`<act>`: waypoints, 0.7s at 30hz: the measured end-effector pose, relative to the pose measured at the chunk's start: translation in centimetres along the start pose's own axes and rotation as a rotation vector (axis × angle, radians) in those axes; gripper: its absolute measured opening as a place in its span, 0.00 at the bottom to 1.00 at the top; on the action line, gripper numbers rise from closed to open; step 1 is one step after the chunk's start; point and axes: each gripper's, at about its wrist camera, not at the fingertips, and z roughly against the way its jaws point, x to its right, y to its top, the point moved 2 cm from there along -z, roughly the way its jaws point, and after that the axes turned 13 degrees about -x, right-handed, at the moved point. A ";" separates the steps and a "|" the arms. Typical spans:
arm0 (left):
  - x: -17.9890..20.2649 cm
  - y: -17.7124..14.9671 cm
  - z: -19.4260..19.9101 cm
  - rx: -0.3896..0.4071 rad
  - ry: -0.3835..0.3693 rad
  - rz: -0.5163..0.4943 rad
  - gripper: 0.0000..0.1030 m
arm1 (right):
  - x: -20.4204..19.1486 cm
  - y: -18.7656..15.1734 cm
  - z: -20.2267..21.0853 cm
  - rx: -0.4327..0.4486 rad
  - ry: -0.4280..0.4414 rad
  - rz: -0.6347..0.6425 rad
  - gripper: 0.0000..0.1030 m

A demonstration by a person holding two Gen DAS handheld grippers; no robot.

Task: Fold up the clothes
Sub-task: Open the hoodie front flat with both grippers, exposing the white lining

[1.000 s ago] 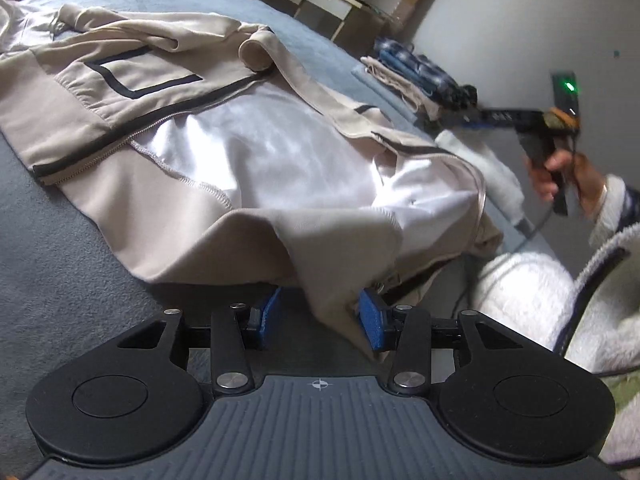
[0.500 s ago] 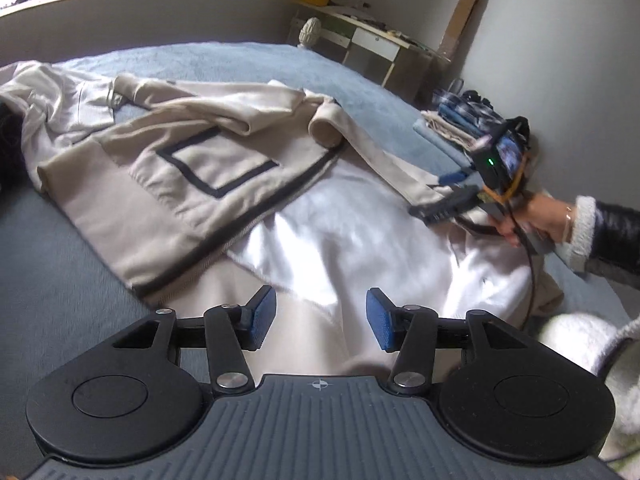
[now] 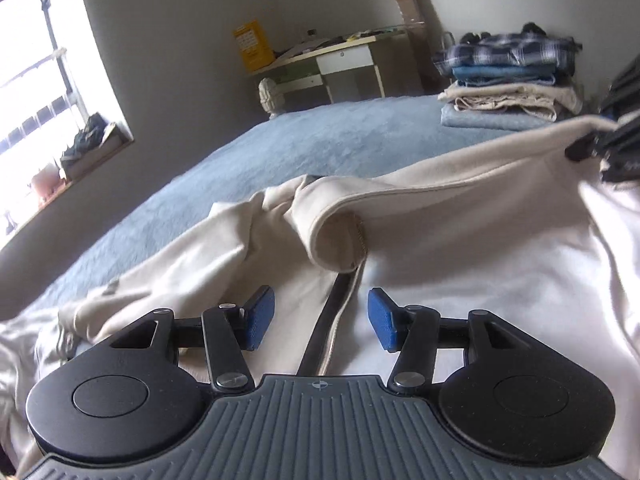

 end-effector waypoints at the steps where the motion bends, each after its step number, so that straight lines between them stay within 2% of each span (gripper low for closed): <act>1: 0.8 0.6 -0.5 0.012 0.026 -0.013 0.51 | 0.5 0.2 0.7 0.017 0.027 -0.026 0.11; 2: 1.2 1.1 -0.9 0.022 0.061 -0.016 0.51 | 0.9 0.3 1.4 0.030 0.052 -0.046 0.11; 3: 1.7 1.8 -1.4 0.040 0.126 -0.008 0.51 | 1.3 0.4 2.1 0.044 0.077 -0.064 0.11; 5: 2.7 2.8 -1.7 0.079 0.222 0.001 0.61 | 1.9 0.5 3.1 0.059 0.122 -0.085 0.11; 9: 3.4 4.2 -2.9 0.105 0.310 0.018 0.64 | 2.4 0.4 4.5 0.073 0.184 -0.112 0.11; 12: 3.0 4.6 -3.5 0.127 0.368 -0.012 0.63 | 1.8 0.1 5.9 0.088 0.213 -0.113 0.11; 13: 2.8 4.8 -3.6 0.138 0.376 -0.024 0.61 | 1.5 0.0 6.5 0.091 0.222 -0.108 0.11; 15: 2.2 5.0 -3.2 0.168 0.377 -0.020 0.48 | 0.6 -0.4 7.3 0.098 0.222 -0.083 0.11; 16: 1.8 5.1 -3.0 0.180 0.369 -0.007 0.31 | 0.3 -0.6 7.5 0.100 0.221 -0.073 0.11; 17: 1.1 5.1 -2.5 0.189 0.350 0.013 0.19 | 0.0 -0.7 7.8 0.103 0.221 -0.067 0.11; 18: 0.6 5.2 -2.0 0.194 0.330 0.035 0.16 | -0.2 -0.8 8.0 0.105 0.218 -0.063 0.10; 20: 0.1 5.0 -0.6 0.220 0.337 0.050 0.08 | -0.5 -1.0 8.5 0.110 0.212 -0.061 0.10; 21: -0.2 4.8 0.3 0.240 0.345 0.059 0.08 | -0.7 -1.1 8.7 0.113 0.203 -0.058 0.10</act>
